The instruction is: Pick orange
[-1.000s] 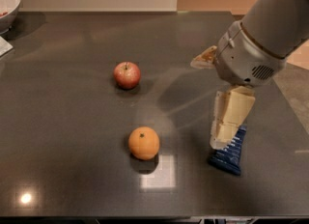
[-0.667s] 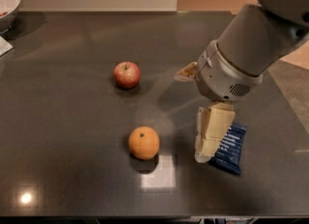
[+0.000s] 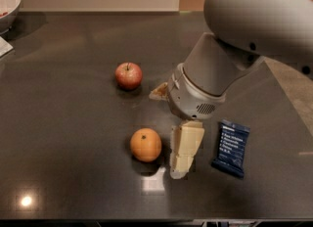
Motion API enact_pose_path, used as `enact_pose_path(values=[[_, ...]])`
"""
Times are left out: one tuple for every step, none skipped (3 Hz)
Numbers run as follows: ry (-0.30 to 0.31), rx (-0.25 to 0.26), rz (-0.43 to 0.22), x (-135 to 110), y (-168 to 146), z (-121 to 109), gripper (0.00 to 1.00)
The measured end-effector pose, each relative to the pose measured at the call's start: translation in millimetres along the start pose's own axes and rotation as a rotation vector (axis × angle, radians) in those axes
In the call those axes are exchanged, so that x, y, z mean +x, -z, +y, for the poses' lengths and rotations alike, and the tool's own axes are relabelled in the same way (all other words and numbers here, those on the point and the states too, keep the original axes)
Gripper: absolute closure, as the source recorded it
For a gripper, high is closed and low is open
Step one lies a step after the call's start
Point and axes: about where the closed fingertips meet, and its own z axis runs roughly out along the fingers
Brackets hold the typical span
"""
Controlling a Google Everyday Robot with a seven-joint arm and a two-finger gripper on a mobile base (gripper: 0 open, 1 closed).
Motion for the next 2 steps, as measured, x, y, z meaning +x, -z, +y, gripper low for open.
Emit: enact_pose_path(values=[[0.022, -0.039, -0.015, -13, -20, 0, 0.0], [0.033, -0.071, -0.017, -18, -36, 2, 0.0]])
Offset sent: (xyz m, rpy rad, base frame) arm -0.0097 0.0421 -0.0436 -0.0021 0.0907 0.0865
